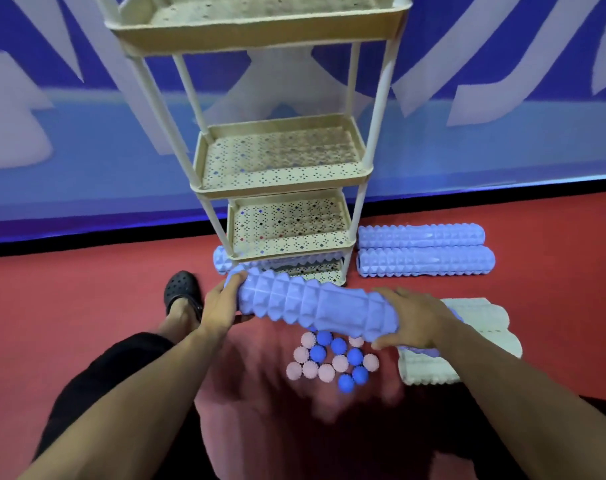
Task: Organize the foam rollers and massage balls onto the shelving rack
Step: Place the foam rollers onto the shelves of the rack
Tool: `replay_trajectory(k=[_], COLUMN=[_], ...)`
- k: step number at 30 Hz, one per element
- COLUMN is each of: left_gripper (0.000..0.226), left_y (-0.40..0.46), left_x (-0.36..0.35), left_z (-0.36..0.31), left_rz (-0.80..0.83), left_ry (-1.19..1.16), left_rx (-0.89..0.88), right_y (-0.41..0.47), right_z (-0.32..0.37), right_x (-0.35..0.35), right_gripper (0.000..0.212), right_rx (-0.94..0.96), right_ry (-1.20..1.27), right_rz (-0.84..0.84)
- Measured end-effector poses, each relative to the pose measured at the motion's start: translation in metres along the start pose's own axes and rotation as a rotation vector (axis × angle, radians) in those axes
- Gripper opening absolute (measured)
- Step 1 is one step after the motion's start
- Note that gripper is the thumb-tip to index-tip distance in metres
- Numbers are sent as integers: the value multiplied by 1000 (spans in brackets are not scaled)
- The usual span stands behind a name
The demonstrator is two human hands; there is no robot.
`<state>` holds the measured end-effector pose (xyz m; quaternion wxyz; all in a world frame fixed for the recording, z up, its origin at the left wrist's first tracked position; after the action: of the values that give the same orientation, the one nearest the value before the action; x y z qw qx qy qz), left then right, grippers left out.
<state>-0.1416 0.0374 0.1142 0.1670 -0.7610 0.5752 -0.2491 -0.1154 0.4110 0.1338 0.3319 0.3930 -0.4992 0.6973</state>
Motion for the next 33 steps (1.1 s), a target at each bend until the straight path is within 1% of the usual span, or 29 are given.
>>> replay_trajectory(k=[4,8,11,13,16,20,23,25,29,33], left_gripper=[48,67,63,61,57,48,54,56,58,67], left_y=[26,41,60,71,84,91,99,103,114,123], left_x=[15,24,35,38,33,13,0,-5,-6,-10], left_z=[20,32,45,53,62,61,63,65,66,68], left_rz=[14,-20,-101,-125,-102,-51,-10,-14,-37,4], left_ry=[-90,-54,-29,-33,-15,-5,10,20,11,26], left_rx=[147,191,218,244,273,290,307,313,323,311], right_y=[9,25,40,52,72,92,105,114,135,154], right_z=[26,26,20,19,22,24,21,19,15,10], right_x=[4,-1,-7,-11,-19,-25,-27,-27,-24,-22], right_gripper=[109,115,113,112,111,106,110,110,111,112], right_rx=[-13,-79,-139,-166,-196,-236,-245,-231,-218,-220], right_ry=[-2,-23,-65,-111,-146,-122,-69,-44,-59,-49], right_rz=[41,106,138,136,124,92,63,49,41,49])
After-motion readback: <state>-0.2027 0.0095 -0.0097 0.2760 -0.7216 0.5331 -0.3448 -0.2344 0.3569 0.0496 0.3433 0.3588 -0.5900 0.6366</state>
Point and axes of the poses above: each hand's wrist, its own y-axis towards the middle knuckle, its own x-axis out of the back of the hand, z = x × y, the point moved 5 cm from there along y, towards the middle knuckle, and after that the axes turned 3 degrees about x, right-handed, at the moved point
